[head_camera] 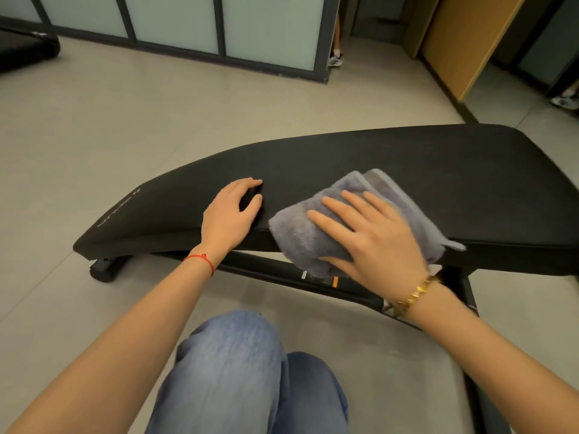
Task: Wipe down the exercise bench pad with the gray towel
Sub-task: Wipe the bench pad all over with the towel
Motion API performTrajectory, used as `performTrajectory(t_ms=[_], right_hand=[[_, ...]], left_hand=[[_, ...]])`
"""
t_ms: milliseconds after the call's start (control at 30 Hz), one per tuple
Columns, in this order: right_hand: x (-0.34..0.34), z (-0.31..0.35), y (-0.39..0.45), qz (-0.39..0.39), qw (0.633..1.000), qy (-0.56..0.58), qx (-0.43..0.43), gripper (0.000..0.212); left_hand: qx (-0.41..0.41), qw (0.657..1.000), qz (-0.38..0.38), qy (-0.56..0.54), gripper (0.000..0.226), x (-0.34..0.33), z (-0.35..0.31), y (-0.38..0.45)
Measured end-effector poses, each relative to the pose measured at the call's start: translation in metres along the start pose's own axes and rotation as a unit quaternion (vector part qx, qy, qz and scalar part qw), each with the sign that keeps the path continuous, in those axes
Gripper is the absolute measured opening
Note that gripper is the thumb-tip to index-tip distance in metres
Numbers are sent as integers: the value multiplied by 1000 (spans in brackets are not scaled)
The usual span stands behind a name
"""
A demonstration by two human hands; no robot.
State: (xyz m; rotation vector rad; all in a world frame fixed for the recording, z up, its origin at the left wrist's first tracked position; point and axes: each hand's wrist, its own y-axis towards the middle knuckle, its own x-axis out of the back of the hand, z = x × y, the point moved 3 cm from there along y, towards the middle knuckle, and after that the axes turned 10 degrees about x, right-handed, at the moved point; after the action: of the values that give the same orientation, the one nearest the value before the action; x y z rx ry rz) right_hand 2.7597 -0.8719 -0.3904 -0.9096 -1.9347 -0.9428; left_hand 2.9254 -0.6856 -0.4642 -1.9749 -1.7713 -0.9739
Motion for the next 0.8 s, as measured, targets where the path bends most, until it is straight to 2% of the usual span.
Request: performTrajectory(t_ms=[100, 167, 300, 433, 500, 667, 800], right_hand=[[-18, 17, 30, 31, 999, 12, 35, 64], [-16, 13, 26, 25, 999, 16, 42, 64], [11, -18, -31, -30, 999, 8, 14, 56], [26, -45, -69, -10, 1000, -12, -20, 59], [22, -38, -54, 1, 1000, -9, -21, 60], [-2, -12, -6, 35, 998, 7, 43, 66], [15, -30, -40, -11, 1000, 8, 27, 60]], left_hand=[[8, 1000, 9, -22, 38, -1, 3, 1], [5, 1000, 6, -19, 38, -1, 3, 1], [5, 1000, 13, -13, 39, 1, 0, 0], [12, 999, 29, -13, 41, 1, -3, 2], [11, 999, 31, -12, 42, -1, -7, 2], [-17, 998, 57, -12, 43, -12, -28, 5], [-38, 997, 71, -5, 45, -20, -51, 2]])
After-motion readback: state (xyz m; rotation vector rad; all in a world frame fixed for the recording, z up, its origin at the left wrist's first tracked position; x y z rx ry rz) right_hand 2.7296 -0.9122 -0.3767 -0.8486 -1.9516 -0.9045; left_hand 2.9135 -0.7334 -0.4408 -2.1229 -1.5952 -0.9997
